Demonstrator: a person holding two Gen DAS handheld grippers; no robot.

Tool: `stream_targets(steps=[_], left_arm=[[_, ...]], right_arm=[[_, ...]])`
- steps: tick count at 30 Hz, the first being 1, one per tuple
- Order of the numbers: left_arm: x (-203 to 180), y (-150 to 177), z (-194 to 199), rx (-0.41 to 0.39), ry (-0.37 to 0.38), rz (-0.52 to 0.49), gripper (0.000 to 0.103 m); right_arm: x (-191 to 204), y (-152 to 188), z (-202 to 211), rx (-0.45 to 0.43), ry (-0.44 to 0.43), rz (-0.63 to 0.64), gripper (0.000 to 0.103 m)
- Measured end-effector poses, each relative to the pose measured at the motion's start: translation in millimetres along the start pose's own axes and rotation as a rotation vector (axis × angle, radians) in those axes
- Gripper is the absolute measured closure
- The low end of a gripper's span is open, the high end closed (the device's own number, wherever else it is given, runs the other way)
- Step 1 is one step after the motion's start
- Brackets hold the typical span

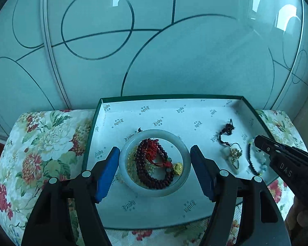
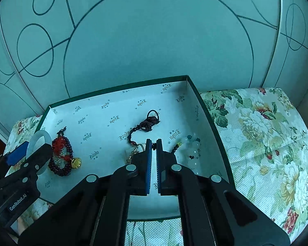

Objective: Organize jewelry
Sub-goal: 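Carry the jade bangle with the left tool into the green box, then release the bangle and lift the left tool out of the box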

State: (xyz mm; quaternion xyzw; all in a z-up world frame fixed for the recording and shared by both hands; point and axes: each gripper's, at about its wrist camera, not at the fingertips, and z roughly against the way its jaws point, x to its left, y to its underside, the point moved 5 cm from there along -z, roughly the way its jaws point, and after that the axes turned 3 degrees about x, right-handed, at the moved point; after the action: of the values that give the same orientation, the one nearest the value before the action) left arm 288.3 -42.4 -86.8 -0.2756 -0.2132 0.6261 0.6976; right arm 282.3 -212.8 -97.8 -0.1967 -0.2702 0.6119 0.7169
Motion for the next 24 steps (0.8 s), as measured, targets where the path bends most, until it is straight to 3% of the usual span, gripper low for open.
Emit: stream_targets(steps=[5, 8, 17, 24], left_arm=[[-2.8, 3.9, -16.9, 0.031, 0.004, -0.022, 0.033], [-2.4, 6.9, -22.5, 0.053, 0.010, -0.013, 0.033], [3.5, 7.8, -6.2, 0.046, 0.048, 0.032, 0.033], [-0.5, 9.0, 26.5, 0.003, 0.061, 0.011, 0.031]], right_arm=[[2.7, 4.2, -17.8, 0.044, -0.005, 0.011, 0.097], [2.9, 6.1, -16.6, 0.037, -0.002, 0.010, 0.087], [0.4, 8.9, 31.8, -0.043, -0.026, -0.007, 0.086], [-0.4, 38.7, 65.8, -0.059, -0.042, -0.011, 0.086]])
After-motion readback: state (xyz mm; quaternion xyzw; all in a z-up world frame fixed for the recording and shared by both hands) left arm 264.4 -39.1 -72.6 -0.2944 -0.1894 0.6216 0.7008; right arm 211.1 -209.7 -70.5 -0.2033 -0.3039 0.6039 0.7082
